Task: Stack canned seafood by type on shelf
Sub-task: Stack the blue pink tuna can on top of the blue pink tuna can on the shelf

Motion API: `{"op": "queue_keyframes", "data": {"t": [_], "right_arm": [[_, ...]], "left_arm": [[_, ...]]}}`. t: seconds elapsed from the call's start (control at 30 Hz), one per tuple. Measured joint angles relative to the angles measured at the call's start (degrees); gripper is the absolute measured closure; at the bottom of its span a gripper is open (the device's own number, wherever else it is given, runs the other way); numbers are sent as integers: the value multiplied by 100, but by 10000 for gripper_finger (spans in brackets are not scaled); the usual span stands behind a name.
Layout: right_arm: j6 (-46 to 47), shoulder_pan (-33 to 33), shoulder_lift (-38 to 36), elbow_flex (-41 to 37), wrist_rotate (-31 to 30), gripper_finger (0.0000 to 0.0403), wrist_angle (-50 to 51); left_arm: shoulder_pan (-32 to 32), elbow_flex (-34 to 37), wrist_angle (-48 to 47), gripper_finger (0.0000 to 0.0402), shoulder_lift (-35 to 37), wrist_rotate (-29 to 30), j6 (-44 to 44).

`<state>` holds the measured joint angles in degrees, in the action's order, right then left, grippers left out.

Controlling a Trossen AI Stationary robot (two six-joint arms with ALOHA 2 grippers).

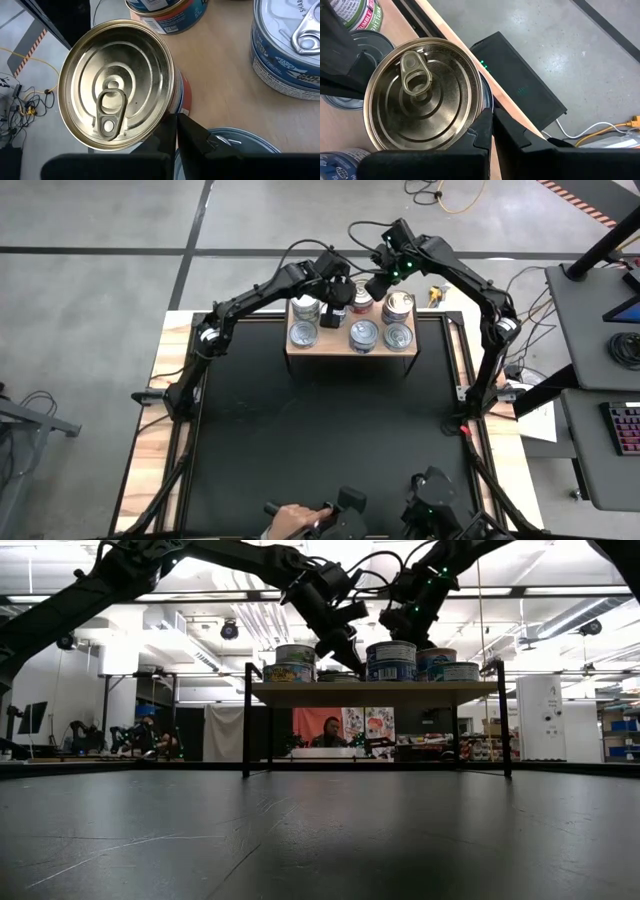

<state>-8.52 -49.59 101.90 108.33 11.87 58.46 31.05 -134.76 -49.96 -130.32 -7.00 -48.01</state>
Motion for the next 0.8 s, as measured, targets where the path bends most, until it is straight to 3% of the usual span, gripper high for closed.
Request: {"op": "queue_keyframes", "data": {"t": [0.8], "right_arm": [[22,7,-191,0,19,394,17]], "left_arm": [[-19,-22,40,401,88,19,57]]}}
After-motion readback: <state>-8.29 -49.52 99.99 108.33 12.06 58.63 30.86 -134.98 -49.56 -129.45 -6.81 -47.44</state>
